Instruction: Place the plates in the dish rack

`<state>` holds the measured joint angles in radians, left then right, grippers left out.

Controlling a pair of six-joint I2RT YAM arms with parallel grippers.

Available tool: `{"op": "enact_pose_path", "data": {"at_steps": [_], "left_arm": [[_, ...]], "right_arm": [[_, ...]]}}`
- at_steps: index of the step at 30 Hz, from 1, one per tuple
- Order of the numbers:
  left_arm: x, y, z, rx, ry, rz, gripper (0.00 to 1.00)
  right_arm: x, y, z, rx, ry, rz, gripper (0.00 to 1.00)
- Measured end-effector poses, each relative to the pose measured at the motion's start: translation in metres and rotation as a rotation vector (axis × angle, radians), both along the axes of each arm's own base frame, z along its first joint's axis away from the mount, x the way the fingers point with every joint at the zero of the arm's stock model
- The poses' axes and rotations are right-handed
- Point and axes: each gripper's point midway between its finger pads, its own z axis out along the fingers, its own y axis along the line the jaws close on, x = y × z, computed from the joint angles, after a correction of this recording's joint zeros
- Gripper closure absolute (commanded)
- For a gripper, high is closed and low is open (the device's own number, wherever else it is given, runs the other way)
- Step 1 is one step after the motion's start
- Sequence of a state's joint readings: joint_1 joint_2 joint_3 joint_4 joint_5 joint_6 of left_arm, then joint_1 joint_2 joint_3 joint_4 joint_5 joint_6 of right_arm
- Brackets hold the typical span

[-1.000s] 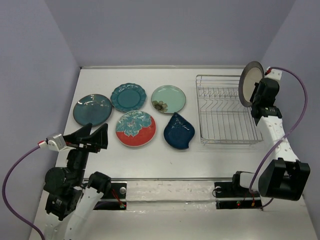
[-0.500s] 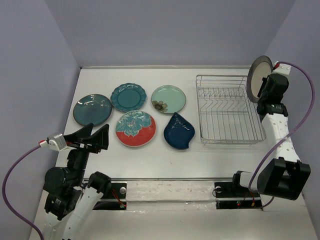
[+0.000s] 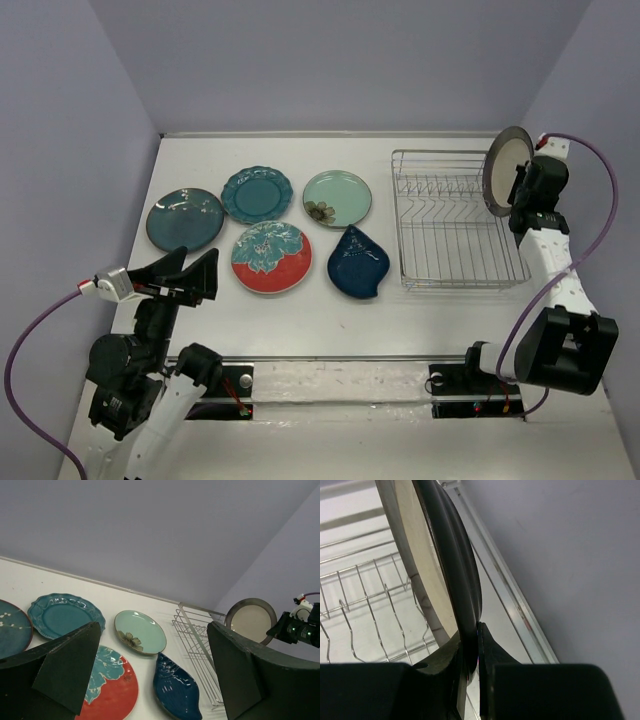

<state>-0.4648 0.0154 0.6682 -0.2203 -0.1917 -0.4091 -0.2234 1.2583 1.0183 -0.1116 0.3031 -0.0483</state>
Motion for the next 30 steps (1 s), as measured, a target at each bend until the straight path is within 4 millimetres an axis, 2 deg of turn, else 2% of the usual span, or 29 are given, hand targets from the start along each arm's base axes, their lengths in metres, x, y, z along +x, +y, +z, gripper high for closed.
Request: {"op": "enact_pose_path", "data": {"at_steps": [5,9,10,11,15,17,18,22,26,30], "left_arm": [[0.000,0.000,0.000,0.000,0.000,0.001,0.01],[0.001,0.001,0.000,-0.002,0.002,0.008,0.01],[0.001,0.003,0.000,-0.004,0.003,0.016,0.01],[0.001,0.004,0.000,-0.006,0.004,0.020,0.01],[0.003,0.006,-0.002,-0.014,0.017,0.037,0.01],[0.008,0.005,-0.006,-0.012,0.040,0.042,0.01],[0.011,0.003,-0.009,-0.007,0.058,0.042,0.01],[0.031,-0.008,-0.029,0.023,0.166,0.038,0.01],[0.048,-0.024,-0.054,0.024,0.288,0.004,0.01],[0.056,-0.032,-0.084,-0.009,0.379,-0.005,0.01]], "right_arm": [[0.003,0.003,-0.029,0.021,0.057,0.022,0.93],[0.008,0.003,-0.031,0.021,0.041,0.027,0.93],[0.009,0.004,-0.032,0.023,0.037,0.029,0.86],[0.010,0.004,-0.033,0.025,0.033,0.030,0.70],[0.012,0.006,-0.032,0.052,0.000,0.022,0.32],[0.013,0.007,-0.028,0.076,-0.025,0.014,0.25],[0.013,0.008,-0.025,0.097,-0.043,0.006,0.21],[0.013,0.012,-0.009,0.164,-0.092,-0.023,0.18],[0.008,0.017,0.023,0.247,-0.182,-0.056,0.16],[-0.013,0.035,0.060,0.358,-0.313,-0.035,0.16]]}}
